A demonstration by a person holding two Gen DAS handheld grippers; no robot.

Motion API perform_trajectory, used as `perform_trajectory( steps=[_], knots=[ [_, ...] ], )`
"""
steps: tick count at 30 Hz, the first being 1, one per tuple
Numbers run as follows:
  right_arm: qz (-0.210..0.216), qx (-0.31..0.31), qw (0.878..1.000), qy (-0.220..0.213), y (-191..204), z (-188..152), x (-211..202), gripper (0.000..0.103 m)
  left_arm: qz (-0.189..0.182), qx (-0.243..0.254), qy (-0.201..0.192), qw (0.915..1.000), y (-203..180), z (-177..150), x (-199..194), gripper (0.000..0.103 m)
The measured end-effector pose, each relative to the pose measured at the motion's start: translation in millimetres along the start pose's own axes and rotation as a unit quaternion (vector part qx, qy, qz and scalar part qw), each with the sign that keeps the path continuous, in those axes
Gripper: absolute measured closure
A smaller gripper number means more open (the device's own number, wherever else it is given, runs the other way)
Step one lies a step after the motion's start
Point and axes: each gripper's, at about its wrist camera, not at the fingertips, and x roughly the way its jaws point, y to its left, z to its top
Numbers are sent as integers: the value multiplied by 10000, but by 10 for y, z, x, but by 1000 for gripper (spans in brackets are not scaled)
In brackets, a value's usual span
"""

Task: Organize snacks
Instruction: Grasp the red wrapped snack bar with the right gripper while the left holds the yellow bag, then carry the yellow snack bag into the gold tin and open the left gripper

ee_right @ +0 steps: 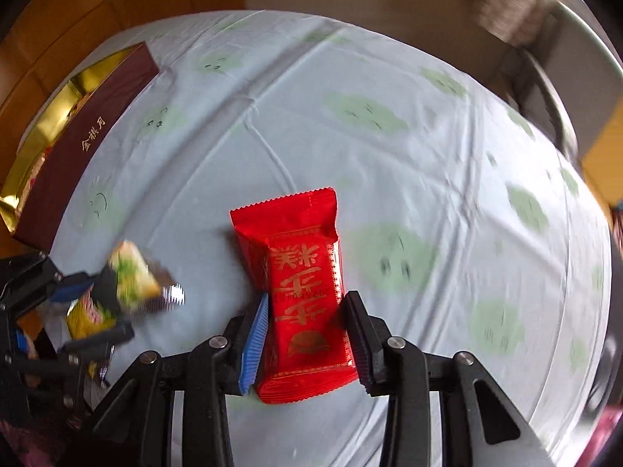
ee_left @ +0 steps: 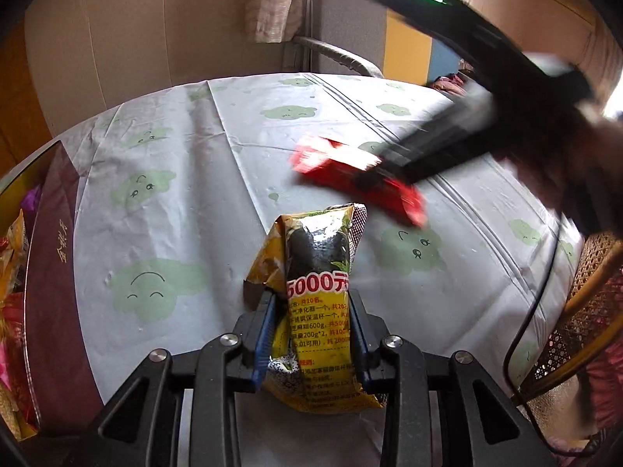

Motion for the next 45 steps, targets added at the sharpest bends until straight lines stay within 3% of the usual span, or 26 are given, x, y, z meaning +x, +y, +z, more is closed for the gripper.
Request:
perform_trajectory(
  steps=[3,18,23,33,45],
  knots=[
    [-30,269,9994,-209,-59,-132,-32,63,63,-55,-11,10000,-12,-5,4,69],
    [-320,335,9980,-419,214,-103,39,59,229,-198,72,9995,-106,-47,-150,73],
    [-330,445,9974,-466,223,-118,54,59,220,-251,-46,9994,-88,-71,-264,73],
    [-839,495,9933,-629,418,-162,53,63,202,-411,-391,9982,16,-50,-594,73],
    [-877,484,9917,-812,418,-215,51,63,439,-1077,-873,9894,465,35,-1136,73]
  ],
)
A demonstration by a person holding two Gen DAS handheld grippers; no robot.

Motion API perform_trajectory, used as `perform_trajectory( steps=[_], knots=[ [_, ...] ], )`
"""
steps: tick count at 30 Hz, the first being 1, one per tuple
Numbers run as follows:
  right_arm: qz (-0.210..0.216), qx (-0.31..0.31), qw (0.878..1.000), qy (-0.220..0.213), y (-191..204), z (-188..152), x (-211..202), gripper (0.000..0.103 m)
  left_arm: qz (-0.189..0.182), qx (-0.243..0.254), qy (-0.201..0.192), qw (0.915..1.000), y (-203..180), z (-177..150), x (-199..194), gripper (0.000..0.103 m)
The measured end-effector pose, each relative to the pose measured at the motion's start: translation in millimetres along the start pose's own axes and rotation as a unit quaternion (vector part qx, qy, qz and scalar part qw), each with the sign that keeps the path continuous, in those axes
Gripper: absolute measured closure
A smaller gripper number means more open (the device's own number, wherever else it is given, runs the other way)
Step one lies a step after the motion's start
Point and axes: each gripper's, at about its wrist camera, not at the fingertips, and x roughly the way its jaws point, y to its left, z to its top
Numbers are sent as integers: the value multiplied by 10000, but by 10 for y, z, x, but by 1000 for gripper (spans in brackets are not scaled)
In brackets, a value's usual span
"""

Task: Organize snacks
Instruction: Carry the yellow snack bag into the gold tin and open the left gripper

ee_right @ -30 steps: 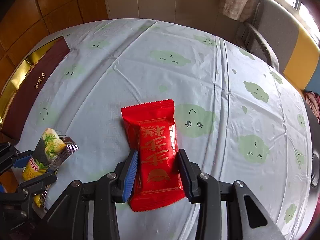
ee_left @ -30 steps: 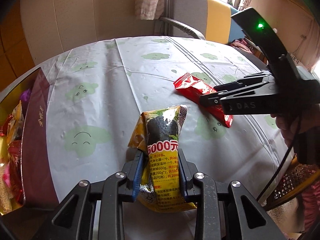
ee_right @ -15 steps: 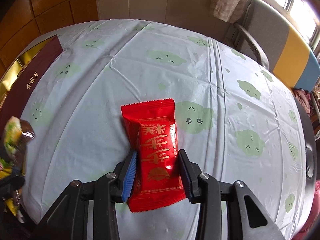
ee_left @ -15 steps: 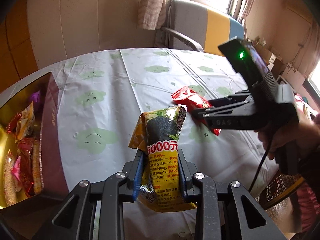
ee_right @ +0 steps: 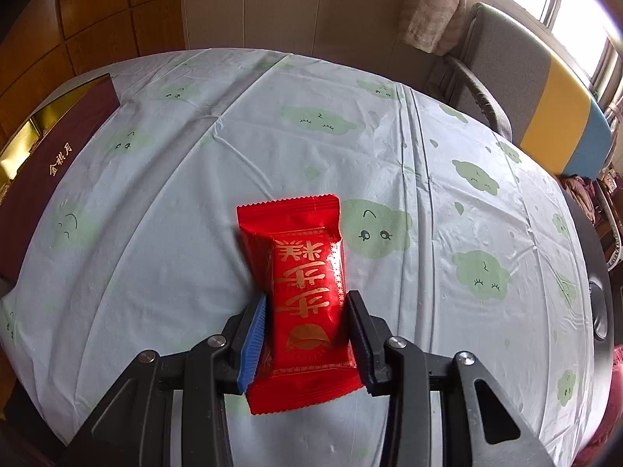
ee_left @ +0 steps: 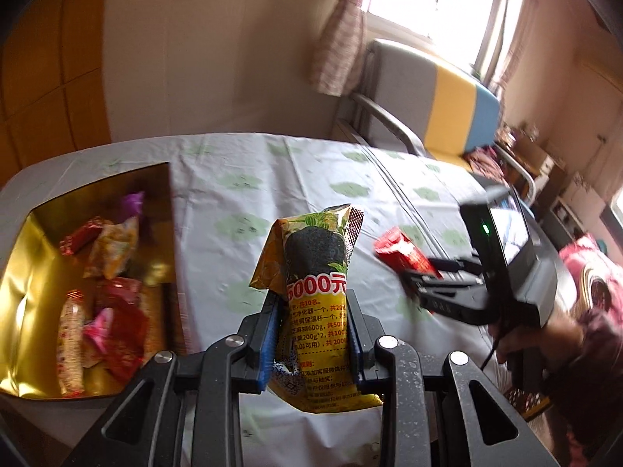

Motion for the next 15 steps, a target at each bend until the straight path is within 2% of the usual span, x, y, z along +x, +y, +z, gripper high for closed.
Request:
perform_trajectory(
  steps=[6,10,15],
  knots=[
    [-37,42,9999,-98,20,-41,-31,63,311,-363,-232,9986,337,56,-216,73],
    [-21,86,9998,-158,17,-63,-43,63,600,-690,-479,9947,676,77,-441,73],
    [48,148,9997,-211,-6,-79,-52,63,1126,-1316,-693,9824,1268,15,-720,73]
  ],
)
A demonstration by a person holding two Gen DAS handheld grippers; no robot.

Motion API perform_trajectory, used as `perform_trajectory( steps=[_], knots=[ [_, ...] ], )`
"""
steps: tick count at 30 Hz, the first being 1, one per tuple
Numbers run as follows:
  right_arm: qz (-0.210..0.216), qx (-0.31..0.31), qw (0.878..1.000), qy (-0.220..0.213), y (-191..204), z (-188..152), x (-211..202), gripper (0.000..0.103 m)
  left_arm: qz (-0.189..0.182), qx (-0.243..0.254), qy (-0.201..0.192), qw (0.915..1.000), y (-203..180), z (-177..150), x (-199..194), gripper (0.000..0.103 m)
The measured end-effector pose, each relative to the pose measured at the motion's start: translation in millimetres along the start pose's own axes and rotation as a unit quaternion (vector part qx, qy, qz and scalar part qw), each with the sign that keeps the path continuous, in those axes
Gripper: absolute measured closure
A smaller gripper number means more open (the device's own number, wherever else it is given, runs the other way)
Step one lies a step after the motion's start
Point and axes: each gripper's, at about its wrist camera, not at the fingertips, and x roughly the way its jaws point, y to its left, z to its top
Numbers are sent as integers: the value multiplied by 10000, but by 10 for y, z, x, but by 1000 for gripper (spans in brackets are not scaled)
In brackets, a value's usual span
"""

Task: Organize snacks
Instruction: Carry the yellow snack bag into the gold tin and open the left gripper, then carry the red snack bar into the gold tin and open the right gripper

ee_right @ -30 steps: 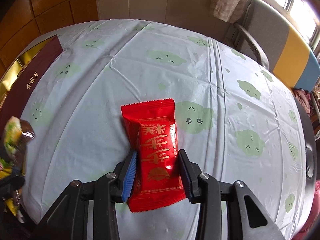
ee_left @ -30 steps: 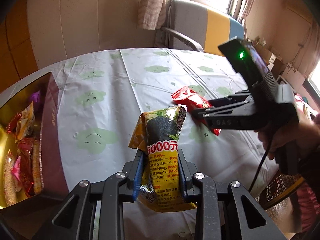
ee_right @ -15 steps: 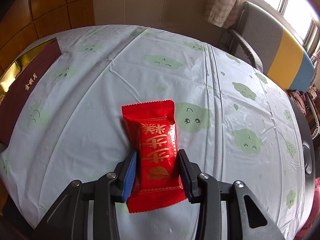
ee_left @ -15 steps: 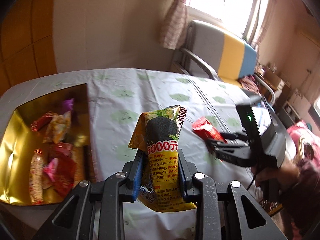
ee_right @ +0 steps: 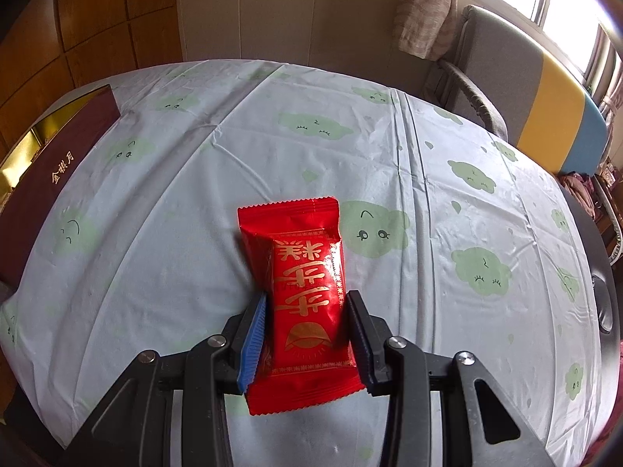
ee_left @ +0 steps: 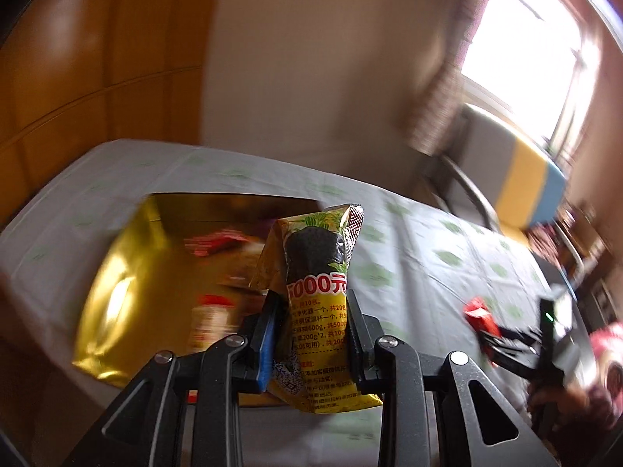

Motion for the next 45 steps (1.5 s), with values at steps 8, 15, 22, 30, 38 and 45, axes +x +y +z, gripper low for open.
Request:
perform_trajectory(
  steps=[8,15,22,30,38,45],
  knots=[
    [37,19,10000,14,-18,5,-2,63,501,-1212,315,9909,944,123,158,73],
    [50,41,10000,73,-27,29,9,62,458,-1352,714,9872,971,289,584,73],
    [53,72,9999,79,-26,26,13,62,565,-1343,1066,9836,917,446,1153,72],
    [75,110,9999,44,-34,17,14,62,903,-1011,917,9865,807,284,1078,68],
    [41,102,9999,105,-5,37,-9,63,1393,-988,708,9828,758,-29,683,67],
    [523,123,9982,253,142,104,-39,63,1443,-852,517,9845,653,-176,403,60]
  ],
)
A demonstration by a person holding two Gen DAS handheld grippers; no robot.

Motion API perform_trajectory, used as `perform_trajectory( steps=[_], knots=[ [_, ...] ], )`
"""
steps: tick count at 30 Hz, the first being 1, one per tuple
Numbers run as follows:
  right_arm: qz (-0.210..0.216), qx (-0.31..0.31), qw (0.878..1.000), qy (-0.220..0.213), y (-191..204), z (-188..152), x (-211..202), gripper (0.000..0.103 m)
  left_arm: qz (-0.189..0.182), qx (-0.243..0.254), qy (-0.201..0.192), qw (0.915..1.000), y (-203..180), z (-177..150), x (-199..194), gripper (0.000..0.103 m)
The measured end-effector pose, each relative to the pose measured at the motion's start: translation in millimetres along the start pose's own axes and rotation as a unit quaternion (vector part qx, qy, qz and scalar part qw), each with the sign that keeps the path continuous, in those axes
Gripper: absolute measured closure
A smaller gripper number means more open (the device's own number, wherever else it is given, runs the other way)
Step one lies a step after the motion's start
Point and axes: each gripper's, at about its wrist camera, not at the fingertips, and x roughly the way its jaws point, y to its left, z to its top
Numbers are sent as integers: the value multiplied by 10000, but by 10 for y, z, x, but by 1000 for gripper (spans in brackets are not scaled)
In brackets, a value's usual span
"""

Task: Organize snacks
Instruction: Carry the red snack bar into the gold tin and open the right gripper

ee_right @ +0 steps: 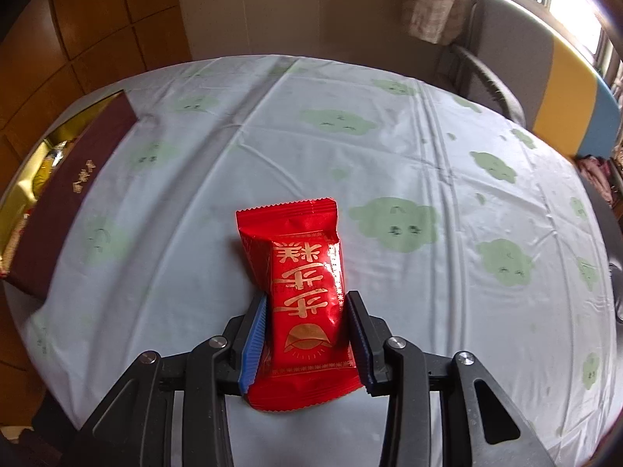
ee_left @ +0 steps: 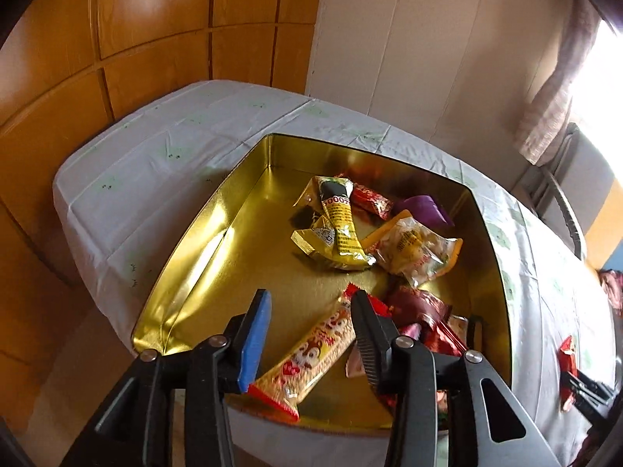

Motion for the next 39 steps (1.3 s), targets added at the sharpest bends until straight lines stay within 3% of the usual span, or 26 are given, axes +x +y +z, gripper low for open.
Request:
perform_trajectory(
  steps=[10,20,23,29,33,35,39],
  knots=[
    [927,-790,9923,-213,855,305,-239,63,-6,185,-160,9997,-42,-93,-165,58],
    [1785,-2053,9614,-397,2153,769,-524,63,143,-211,-300,9992,209,-82,-211,58],
    [2023,-2209,9540,-151,2523,885,-393,63,193,-267,-325,9989,273,-85,-215,58],
    [2107,-1741,9601,594,2786,1043,162,58,237,-304,-287,9988,356,-118,-185,58],
    [2067,-1948,9570,591,2839,953,194,60,263,-286,-256,9989,379,-153,-152,58],
    [1938,-2090,9571,520,2885,906,197,70,277,-270,-252,9989,376,-155,-130,58],
    [1836,-2068,9598,479,2904,904,253,71,258,-277,-204,9991,361,-165,-96,58]
  ],
)
